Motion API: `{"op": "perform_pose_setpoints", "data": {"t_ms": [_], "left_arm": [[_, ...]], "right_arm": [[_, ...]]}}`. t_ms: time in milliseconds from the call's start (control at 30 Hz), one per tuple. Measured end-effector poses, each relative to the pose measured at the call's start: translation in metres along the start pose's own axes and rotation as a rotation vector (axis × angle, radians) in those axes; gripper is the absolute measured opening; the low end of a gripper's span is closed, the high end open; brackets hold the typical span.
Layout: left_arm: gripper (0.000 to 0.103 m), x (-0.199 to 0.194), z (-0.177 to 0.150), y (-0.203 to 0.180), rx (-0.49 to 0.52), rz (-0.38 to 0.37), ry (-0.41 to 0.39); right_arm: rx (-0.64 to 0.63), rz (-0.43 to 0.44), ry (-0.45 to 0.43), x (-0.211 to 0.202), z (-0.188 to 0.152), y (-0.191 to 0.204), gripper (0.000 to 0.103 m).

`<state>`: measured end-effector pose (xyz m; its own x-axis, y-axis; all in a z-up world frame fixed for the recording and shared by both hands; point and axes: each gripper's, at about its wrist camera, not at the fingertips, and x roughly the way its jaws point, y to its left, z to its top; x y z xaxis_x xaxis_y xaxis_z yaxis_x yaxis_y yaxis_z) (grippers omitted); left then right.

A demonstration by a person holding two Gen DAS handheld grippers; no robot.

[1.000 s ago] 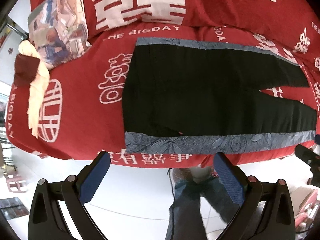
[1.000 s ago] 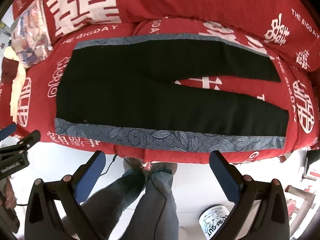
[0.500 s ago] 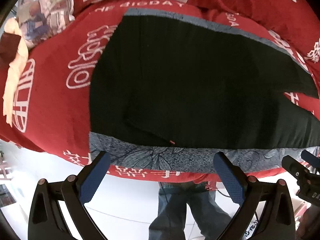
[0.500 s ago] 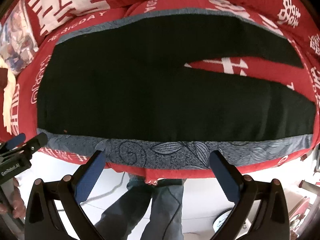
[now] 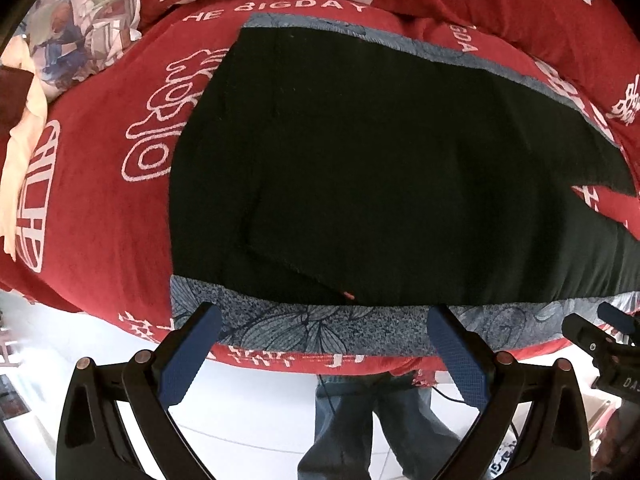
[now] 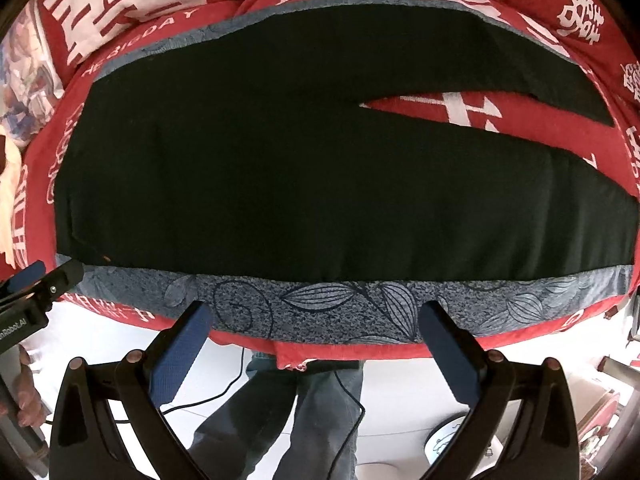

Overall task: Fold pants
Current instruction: 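Lower both grippers toward the grey waistband of the black trousers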

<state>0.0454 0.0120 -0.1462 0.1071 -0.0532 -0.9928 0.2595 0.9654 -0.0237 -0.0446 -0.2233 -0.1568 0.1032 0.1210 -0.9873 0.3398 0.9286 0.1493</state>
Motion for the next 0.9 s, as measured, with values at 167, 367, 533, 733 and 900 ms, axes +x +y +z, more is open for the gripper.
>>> {"op": "perform_pose_setpoints", "data": {"t_ms": [167,367,533,733,900], "left_arm": [[0.103,0.001,0.001,0.003,-0.002,-0.002,-0.005],[0.103,0.001,-0.001,0.002,0.007,0.003,-0.002],[0.103,0.002,-0.001,0.003,0.001,-0.011,0.000],[0.103,0.005,-0.003,0.003,0.003,-0.014,-0.004],[0.103,0.005,-0.002,0.010,-0.029,-0.084,-0.003]], "right_arm": [[0.018,0.043,0.000,0.001,0.001,-0.004,0.103],[0.012,0.020,0.000,-0.002,-0.001,-0.005,0.103],[0.022,0.015,-0.003,-0.001,-0.001,-0.009,0.103],[0.025,0.031,0.003,0.003,0.001,-0.011,0.103],[0.080,0.163,-0.009,0.002,0.003,-0.019,0.103]]}}
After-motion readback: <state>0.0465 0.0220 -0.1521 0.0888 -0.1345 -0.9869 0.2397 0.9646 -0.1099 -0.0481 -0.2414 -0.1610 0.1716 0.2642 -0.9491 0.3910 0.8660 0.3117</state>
